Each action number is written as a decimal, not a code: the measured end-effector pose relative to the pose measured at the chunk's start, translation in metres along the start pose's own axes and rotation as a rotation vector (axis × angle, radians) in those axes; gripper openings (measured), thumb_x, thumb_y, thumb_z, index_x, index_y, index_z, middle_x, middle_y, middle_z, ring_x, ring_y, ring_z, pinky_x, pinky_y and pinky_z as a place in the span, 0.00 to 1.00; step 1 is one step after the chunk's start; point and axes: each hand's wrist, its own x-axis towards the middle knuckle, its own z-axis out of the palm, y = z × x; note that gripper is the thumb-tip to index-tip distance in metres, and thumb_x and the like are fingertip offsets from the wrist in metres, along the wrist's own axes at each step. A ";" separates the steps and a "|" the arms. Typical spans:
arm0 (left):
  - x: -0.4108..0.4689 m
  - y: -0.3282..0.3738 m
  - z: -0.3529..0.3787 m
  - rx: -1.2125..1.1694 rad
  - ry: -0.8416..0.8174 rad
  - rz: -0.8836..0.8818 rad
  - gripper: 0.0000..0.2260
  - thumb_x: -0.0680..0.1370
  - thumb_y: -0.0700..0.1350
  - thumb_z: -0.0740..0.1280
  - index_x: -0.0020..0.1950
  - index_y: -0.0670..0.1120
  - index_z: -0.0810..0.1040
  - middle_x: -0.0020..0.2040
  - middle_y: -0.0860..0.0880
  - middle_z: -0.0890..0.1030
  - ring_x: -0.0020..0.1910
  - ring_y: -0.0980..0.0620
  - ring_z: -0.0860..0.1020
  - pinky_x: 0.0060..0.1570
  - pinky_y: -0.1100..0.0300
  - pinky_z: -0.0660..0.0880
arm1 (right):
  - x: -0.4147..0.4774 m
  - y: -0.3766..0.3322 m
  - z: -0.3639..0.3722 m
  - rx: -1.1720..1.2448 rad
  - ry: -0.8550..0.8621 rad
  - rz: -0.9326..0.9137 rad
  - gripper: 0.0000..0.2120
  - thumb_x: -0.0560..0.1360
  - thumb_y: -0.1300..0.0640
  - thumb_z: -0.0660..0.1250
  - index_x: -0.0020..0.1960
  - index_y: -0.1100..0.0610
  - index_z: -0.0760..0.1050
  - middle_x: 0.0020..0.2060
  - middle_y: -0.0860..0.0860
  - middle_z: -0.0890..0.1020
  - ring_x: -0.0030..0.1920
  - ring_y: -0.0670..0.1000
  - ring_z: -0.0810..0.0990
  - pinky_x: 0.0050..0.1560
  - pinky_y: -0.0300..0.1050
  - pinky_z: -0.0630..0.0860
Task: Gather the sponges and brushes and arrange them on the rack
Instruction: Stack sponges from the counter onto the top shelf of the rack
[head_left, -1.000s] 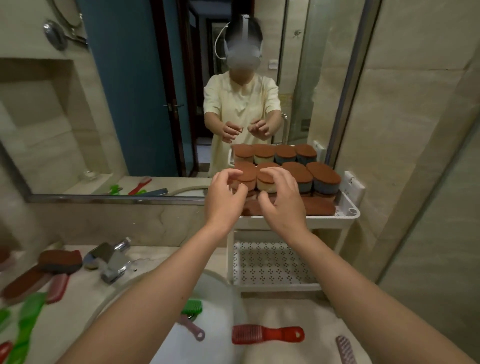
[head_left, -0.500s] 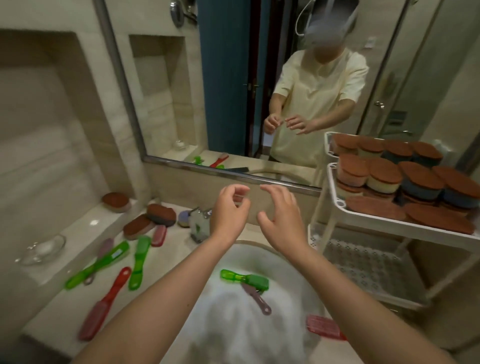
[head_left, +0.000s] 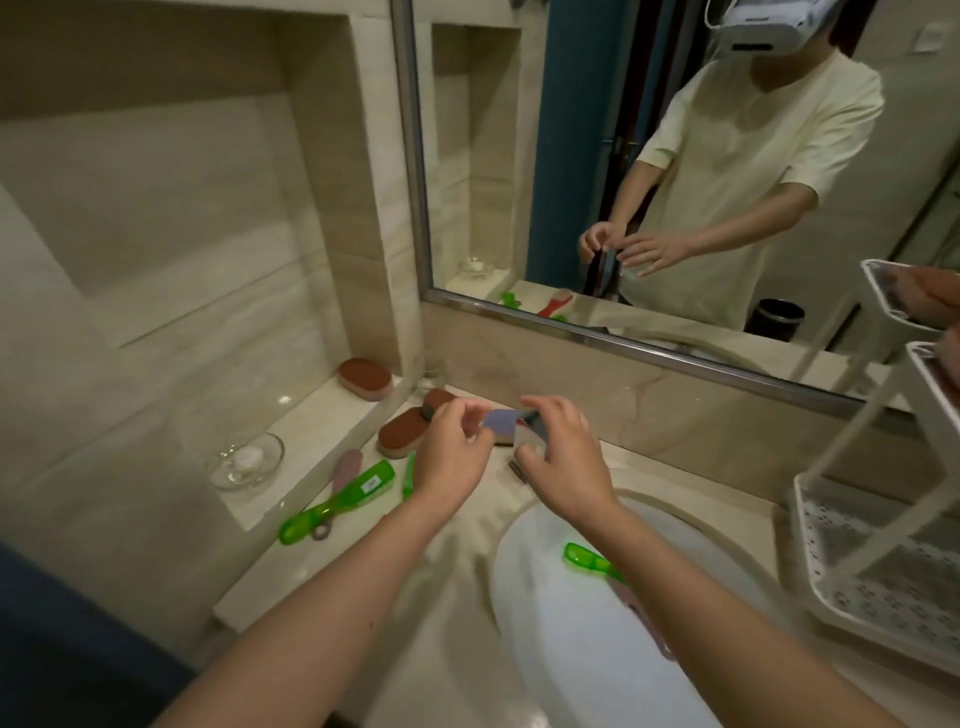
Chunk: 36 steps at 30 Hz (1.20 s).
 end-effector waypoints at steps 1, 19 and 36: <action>0.003 -0.005 -0.006 -0.004 0.001 -0.018 0.12 0.72 0.40 0.66 0.49 0.57 0.75 0.51 0.54 0.80 0.46 0.55 0.79 0.48 0.51 0.79 | 0.004 -0.004 0.008 -0.003 -0.007 0.001 0.25 0.69 0.56 0.63 0.67 0.52 0.71 0.63 0.50 0.73 0.65 0.54 0.70 0.65 0.52 0.68; 0.098 -0.103 -0.047 0.215 -0.044 -0.233 0.19 0.75 0.46 0.70 0.66 0.52 0.72 0.63 0.54 0.74 0.60 0.55 0.75 0.53 0.64 0.70 | 0.118 0.010 0.123 0.022 -0.264 0.021 0.23 0.72 0.62 0.66 0.67 0.56 0.71 0.63 0.53 0.76 0.65 0.53 0.72 0.60 0.38 0.65; 0.163 -0.180 -0.012 0.595 -0.160 -0.226 0.29 0.72 0.51 0.72 0.70 0.50 0.67 0.68 0.49 0.69 0.68 0.48 0.66 0.68 0.51 0.65 | 0.191 0.079 0.205 0.052 -0.404 0.129 0.33 0.69 0.59 0.70 0.72 0.60 0.64 0.67 0.57 0.73 0.67 0.57 0.70 0.69 0.51 0.67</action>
